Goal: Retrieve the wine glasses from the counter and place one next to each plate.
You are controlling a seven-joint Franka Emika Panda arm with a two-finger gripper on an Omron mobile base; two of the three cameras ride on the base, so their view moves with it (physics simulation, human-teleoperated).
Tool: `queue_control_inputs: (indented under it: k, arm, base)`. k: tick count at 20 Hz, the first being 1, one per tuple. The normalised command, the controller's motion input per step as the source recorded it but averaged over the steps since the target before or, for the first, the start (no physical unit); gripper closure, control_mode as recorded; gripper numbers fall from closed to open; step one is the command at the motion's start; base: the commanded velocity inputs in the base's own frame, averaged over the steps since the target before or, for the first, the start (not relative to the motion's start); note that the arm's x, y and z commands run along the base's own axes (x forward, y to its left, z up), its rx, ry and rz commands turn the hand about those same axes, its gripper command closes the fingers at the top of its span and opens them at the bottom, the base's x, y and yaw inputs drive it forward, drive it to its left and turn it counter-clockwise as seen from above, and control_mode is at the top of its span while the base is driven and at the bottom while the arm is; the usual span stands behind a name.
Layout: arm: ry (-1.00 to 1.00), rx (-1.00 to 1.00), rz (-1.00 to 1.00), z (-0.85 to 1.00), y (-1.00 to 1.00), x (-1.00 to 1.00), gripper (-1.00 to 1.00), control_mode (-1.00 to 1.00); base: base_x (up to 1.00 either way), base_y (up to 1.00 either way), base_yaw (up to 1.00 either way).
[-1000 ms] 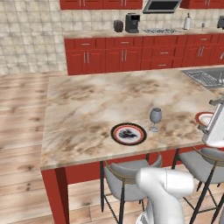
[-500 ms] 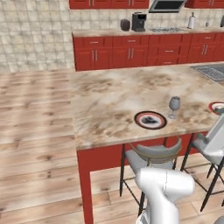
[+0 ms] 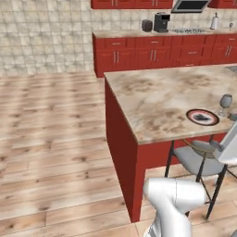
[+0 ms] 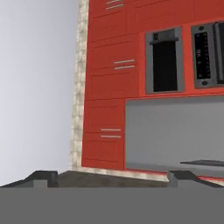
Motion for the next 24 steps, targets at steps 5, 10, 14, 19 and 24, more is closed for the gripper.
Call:
queue_control_inputs:
  k: [5,10,14,19,24]
  arm:
    - [0.0,0.0,0.0,0.0,0.0,0.0,-1.0,1.0]
    - [0.0,0.0,0.0,0.0,0.0,0.0,-1.0,1.0]
    - [0.0,0.0,0.0,0.0,0.0,0.0,-1.0,1.0]
    - [0.0,0.0,0.0,0.0,0.0,0.0,-1.0,1.0]
    - [0.0,0.0,0.0,0.0,0.0,0.0,-1.0,1.0]
  base:
    - [0.0,1.0,0.0]
    - [0.03,1.0,-0.06]
    - [0.01,1.0,-0.06]
    - [0.05,1.0,-0.05]
    - [0.35,1.0,-0.09]
